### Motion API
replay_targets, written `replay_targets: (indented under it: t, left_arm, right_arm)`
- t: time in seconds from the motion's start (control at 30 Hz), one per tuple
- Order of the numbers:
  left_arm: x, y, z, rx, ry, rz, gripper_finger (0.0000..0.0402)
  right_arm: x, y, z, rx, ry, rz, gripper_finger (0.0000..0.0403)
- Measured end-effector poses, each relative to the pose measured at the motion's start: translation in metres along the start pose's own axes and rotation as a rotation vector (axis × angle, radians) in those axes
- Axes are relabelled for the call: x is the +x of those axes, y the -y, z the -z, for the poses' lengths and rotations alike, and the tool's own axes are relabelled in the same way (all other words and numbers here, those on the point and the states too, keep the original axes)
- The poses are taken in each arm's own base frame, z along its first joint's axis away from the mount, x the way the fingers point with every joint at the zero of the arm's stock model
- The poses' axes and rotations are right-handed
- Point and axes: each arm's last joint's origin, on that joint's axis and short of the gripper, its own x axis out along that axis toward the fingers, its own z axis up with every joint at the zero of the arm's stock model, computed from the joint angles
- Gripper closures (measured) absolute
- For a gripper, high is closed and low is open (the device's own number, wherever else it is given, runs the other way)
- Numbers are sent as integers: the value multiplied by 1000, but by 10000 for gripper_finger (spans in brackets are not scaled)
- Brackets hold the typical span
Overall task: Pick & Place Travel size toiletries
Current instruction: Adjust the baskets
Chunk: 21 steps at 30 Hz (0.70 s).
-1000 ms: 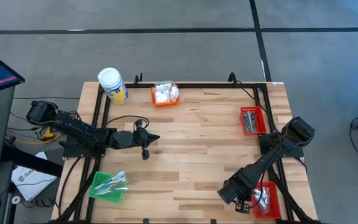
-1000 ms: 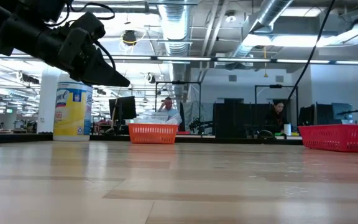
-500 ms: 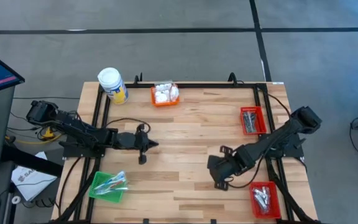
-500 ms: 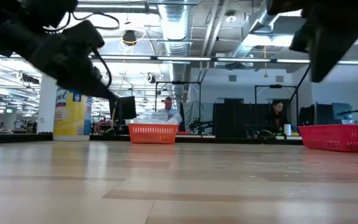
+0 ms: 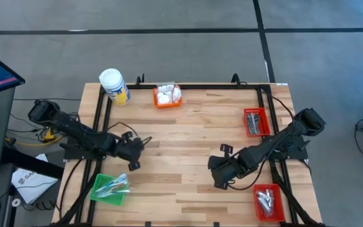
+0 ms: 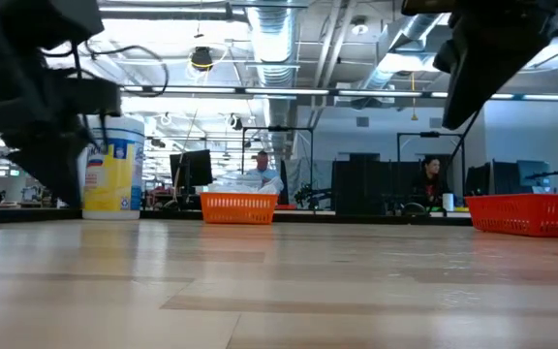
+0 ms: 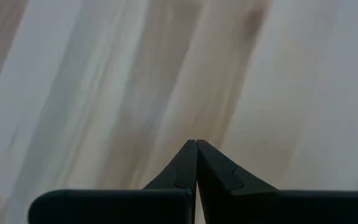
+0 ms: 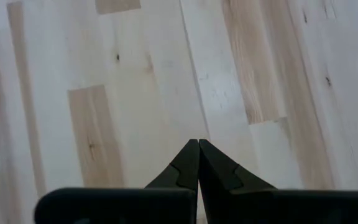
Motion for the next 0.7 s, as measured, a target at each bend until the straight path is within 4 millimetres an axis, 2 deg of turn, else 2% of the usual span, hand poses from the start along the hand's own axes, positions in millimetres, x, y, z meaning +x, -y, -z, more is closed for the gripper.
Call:
replay_targets:
  t: [0.1,0.23,0.43,0.7]
  left_arm:
    - [-10,-3,3,-31,-107,-61,401]
    - [-25,-1,5,-79,-274,-37,401]
    - [-37,3,25,-137,-518,-14,401]
    - [-47,13,41,-195,-677,16,401]
  right_arm:
    - [0,-1,0,-8,7,0,403]
    - [0,-1,0,-5,11,-3,403]
    - [-2,-6,2,-17,17,-15,403]
    - [-5,-12,7,-34,21,-32,403]
